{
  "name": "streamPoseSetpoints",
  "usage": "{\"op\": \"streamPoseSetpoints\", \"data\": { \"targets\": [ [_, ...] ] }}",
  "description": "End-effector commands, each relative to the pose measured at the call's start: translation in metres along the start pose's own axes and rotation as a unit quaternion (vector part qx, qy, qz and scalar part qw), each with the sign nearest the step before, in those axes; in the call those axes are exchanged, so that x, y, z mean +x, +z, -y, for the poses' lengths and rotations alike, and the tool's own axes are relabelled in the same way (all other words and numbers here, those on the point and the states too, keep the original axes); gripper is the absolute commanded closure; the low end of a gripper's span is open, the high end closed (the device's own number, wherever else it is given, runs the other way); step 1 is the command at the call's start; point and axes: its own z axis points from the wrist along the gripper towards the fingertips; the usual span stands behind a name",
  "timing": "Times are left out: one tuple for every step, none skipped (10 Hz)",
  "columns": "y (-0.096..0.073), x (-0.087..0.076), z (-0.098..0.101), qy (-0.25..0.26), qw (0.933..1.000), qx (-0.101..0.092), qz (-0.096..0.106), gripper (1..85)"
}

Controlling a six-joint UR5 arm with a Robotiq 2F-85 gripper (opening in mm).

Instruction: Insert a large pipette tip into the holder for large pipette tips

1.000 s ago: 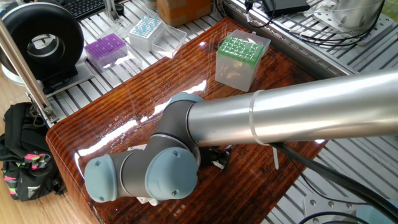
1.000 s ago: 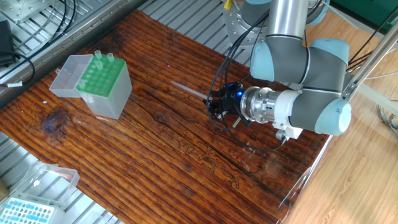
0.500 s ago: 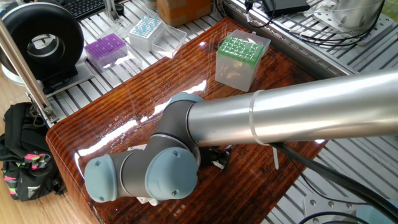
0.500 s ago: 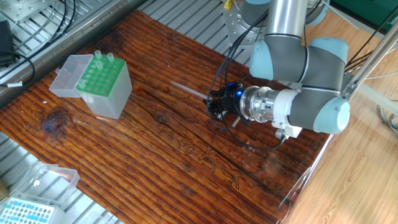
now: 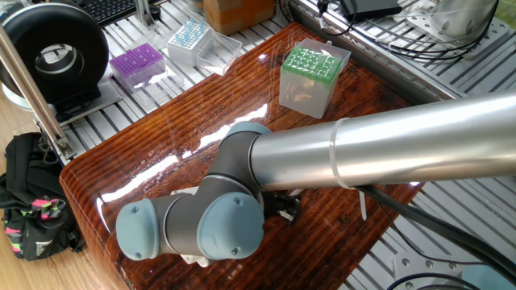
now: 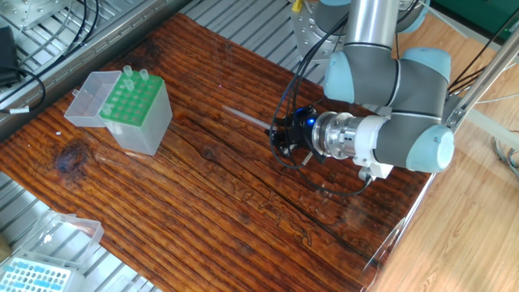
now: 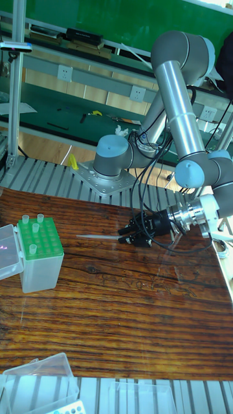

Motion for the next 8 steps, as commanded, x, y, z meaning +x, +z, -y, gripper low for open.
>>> {"op": "streamPoseSetpoints", "data": {
  "targets": [
    [0.0006,-0.0031,-0.0043,0.0,0.9999,-0.009,0.008,50.0],
    [0.0007,-0.0031,-0.0039,0.0,0.9999,-0.008,0.008,50.0],
    [0.0008,-0.0034,-0.004,0.0,0.9999,-0.008,0.009,50.7],
    [0.0011,-0.0033,-0.0053,-0.001,0.9999,-0.01,0.01,54.0],
    [0.0015,-0.0038,-0.0059,-0.001,0.9999,-0.011,0.012,57.7],
    [0.0016,-0.0039,-0.006,-0.001,0.9999,-0.011,0.013,59.7],
    [0.0017,-0.0039,-0.0056,0.0,0.9999,-0.01,0.013,62.3],
    [0.0017,-0.0038,-0.0052,0.002,0.9999,-0.009,0.013,67.0]
  ]
}}
